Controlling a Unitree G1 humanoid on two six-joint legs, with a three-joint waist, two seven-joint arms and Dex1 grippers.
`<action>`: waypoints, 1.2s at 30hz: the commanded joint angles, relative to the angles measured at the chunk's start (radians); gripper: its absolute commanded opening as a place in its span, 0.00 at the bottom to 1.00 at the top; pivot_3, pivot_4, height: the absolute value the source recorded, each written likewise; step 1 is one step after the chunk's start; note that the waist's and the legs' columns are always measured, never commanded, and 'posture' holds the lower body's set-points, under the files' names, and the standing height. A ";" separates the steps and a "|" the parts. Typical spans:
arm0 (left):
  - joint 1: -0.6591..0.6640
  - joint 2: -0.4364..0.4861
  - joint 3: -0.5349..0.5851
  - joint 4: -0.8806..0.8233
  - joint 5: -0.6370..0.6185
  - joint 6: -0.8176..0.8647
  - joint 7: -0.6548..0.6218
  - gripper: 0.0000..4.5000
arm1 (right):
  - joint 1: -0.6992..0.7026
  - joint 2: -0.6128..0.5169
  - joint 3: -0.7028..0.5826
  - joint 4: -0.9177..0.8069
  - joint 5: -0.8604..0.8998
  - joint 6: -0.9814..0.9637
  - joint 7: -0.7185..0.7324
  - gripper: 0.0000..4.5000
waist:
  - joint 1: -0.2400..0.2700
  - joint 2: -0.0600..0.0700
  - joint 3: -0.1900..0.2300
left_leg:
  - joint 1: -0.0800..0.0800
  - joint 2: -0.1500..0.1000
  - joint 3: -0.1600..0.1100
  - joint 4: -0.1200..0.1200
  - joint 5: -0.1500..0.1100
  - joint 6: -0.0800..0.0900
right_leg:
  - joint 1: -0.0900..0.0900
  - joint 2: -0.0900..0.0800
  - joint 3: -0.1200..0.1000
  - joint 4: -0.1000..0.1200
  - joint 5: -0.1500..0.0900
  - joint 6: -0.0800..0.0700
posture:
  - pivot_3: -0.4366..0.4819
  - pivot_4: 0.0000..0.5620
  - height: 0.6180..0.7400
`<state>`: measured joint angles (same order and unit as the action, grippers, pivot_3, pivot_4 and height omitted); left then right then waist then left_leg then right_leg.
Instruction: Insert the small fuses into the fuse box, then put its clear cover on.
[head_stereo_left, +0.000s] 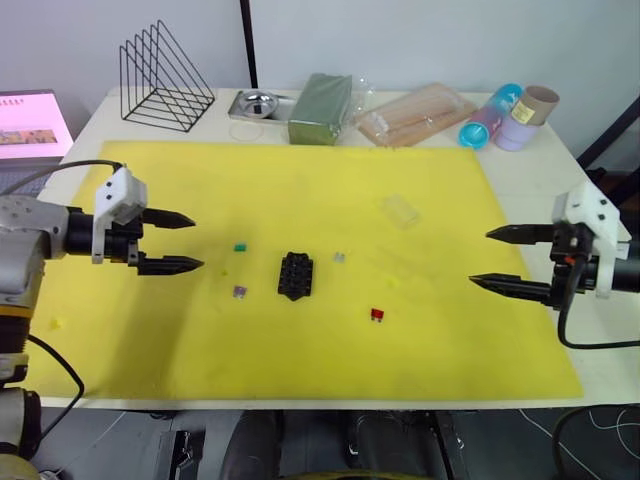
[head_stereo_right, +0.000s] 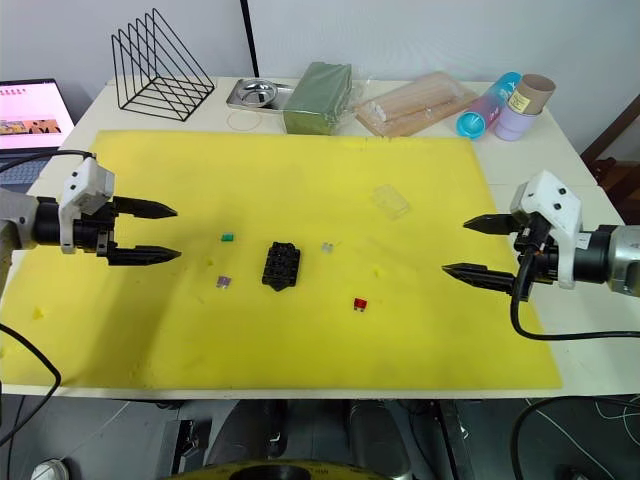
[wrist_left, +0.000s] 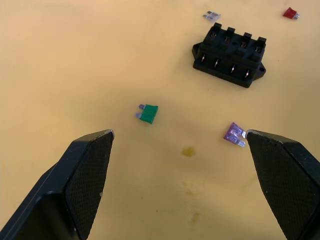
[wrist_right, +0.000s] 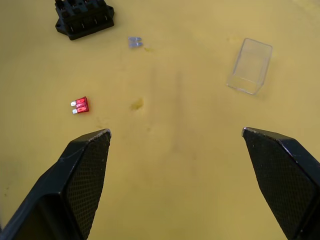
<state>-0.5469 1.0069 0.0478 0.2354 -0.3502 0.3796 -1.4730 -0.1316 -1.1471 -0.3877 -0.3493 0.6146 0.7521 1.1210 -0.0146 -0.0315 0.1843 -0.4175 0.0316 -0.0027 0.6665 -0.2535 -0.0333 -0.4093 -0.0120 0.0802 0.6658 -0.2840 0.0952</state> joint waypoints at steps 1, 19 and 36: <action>-0.016 0.019 -0.001 -0.002 0.009 0.007 0.001 1.00 | -0.007 0.007 -0.019 -0.017 0.019 0.001 -0.011 1.00 | 0.000 0.000 0.000 | 0.000 0.000 0.000 0.000 0.000 0.000 | 0.000 0.000 0.000 0.000 0.000 0.000 | 0.48 0.27 1.00; -0.068 0.014 -0.033 0.058 -0.039 0.186 -0.049 1.00 | -0.145 0.080 0.089 -0.114 0.084 0.030 -0.109 1.00 | -0.002 0.000 0.000 | 0.000 0.000 0.000 0.000 0.000 0.000 | 0.000 0.000 0.000 0.000 0.000 0.000 | 0.48 0.27 1.00; -0.029 0.109 -0.140 -0.008 -0.280 0.668 -0.141 0.86 | -0.301 0.227 0.333 -0.254 0.099 0.040 -0.199 1.00 | 0.000 0.000 0.000 | -0.001 0.001 -0.001 0.000 0.000 0.000 | -0.001 0.000 0.000 0.000 0.000 0.000 | 0.48 0.27 1.00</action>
<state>-0.5556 1.1078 -0.0774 0.2250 -0.6069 1.0152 -1.6037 -0.4292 -0.9224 -0.0636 -0.5668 0.7113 0.8011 0.9219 -0.0141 -0.0311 0.1844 -0.4181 0.0321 -0.0038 0.6665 -0.2535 -0.0333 -0.4101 -0.0118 0.0798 0.6662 -0.2842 0.0949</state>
